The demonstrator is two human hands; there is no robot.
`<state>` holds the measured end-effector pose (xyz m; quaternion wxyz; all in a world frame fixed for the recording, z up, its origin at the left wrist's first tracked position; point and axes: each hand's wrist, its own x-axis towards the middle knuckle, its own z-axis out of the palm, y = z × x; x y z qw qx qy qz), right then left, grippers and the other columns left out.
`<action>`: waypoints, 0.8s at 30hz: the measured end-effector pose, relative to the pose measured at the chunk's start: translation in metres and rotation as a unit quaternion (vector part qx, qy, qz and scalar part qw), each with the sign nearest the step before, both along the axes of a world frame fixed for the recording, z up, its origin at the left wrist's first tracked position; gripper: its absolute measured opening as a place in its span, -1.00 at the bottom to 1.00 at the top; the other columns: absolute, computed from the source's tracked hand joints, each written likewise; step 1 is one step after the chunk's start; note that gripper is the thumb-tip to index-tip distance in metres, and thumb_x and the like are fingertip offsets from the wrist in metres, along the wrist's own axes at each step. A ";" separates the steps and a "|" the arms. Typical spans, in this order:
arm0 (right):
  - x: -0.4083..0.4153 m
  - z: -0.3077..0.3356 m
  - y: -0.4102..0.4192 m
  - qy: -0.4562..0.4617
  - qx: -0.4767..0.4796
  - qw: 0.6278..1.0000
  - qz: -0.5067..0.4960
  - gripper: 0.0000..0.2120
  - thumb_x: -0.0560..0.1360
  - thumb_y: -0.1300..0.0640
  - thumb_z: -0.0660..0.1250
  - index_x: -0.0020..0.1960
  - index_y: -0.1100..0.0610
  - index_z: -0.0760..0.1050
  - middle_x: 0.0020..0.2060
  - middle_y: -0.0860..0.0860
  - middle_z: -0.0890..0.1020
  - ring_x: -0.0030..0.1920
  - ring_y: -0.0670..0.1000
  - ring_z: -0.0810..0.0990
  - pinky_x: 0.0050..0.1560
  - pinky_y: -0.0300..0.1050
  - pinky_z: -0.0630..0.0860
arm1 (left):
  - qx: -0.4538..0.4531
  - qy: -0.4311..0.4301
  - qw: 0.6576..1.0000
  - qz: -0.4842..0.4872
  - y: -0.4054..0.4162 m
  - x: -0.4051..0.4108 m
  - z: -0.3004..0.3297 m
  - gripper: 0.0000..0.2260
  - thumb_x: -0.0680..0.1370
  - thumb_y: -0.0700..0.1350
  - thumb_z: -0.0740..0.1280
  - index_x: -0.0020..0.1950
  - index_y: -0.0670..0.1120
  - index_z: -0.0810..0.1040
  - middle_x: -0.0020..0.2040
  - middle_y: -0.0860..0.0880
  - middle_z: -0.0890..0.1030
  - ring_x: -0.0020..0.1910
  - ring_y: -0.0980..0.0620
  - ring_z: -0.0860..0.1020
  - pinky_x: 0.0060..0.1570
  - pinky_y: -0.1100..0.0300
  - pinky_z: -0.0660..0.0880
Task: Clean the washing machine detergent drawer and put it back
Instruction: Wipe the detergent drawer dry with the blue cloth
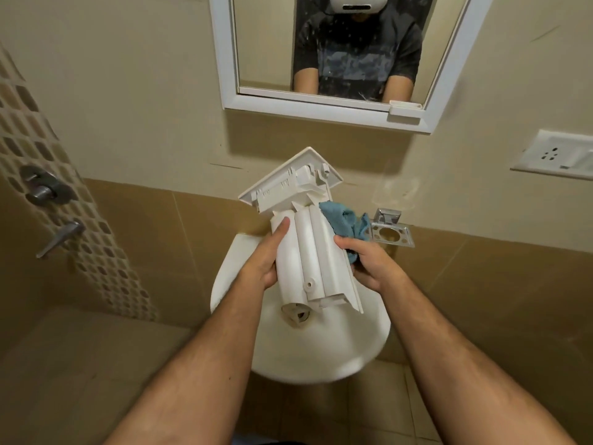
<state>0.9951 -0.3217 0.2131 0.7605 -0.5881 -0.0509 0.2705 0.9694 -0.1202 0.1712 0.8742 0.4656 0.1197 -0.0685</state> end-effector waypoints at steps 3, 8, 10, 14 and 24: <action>0.006 0.013 -0.003 -0.134 -0.110 0.985 -0.027 -0.80 0.48 0.20 0.42 0.09 0.12 0.55 -0.14 0.04 0.66 -0.16 0.04 0.63 -0.20 -0.08 0.59 | -0.009 -0.007 0.999 0.042 0.006 0.005 0.000 -0.43 0.46 0.15 0.45 0.38 -0.11 0.50 0.25 -0.22 0.61 0.22 -0.22 0.59 0.26 -0.19 0.48; 0.018 0.043 -0.001 -0.268 -0.138 0.944 -0.131 -0.85 0.39 0.13 0.46 -0.07 0.02 0.55 -0.35 -0.11 0.65 -0.37 -0.11 0.55 -0.38 -0.20 0.47 | 0.000 -0.036 0.992 0.124 0.012 0.008 -0.002 -0.48 0.46 0.05 0.45 0.37 -0.10 0.50 0.24 -0.19 0.62 0.20 -0.21 0.61 0.22 -0.20 0.51; 0.018 0.055 0.010 -0.302 -0.165 0.934 -0.098 -0.77 0.35 0.00 0.47 -0.02 -0.06 0.54 -0.28 -0.16 0.65 -0.31 -0.16 0.58 -0.32 -0.26 0.48 | 0.013 -0.060 0.989 0.138 0.009 0.008 0.002 -0.50 0.46 0.02 0.45 0.36 -0.10 0.50 0.21 -0.19 0.64 0.18 -0.21 0.62 0.19 -0.20 0.53; 0.014 0.054 0.040 -0.358 -0.306 0.881 -0.048 -0.59 0.59 -0.23 0.15 0.27 -0.03 0.51 0.05 0.05 0.61 0.12 0.03 0.58 0.14 0.00 0.53 | 0.060 -0.099 0.981 0.158 0.001 0.007 0.014 -0.50 0.44 -0.03 0.49 0.33 -0.11 0.48 0.13 -0.17 0.67 0.09 -0.20 0.65 0.03 -0.14 0.62; -0.013 0.030 0.063 -0.399 -0.402 0.792 -0.228 -0.76 0.58 -0.11 0.21 0.02 0.06 0.50 -0.07 -0.03 0.45 -0.02 0.01 0.46 -0.10 -0.09 0.36 | 0.113 -0.164 0.951 0.235 0.006 0.003 0.039 -0.60 0.32 -0.01 0.58 0.10 0.12 0.56 0.01 0.00 0.71 0.00 -0.08 0.70 -0.16 0.03 0.63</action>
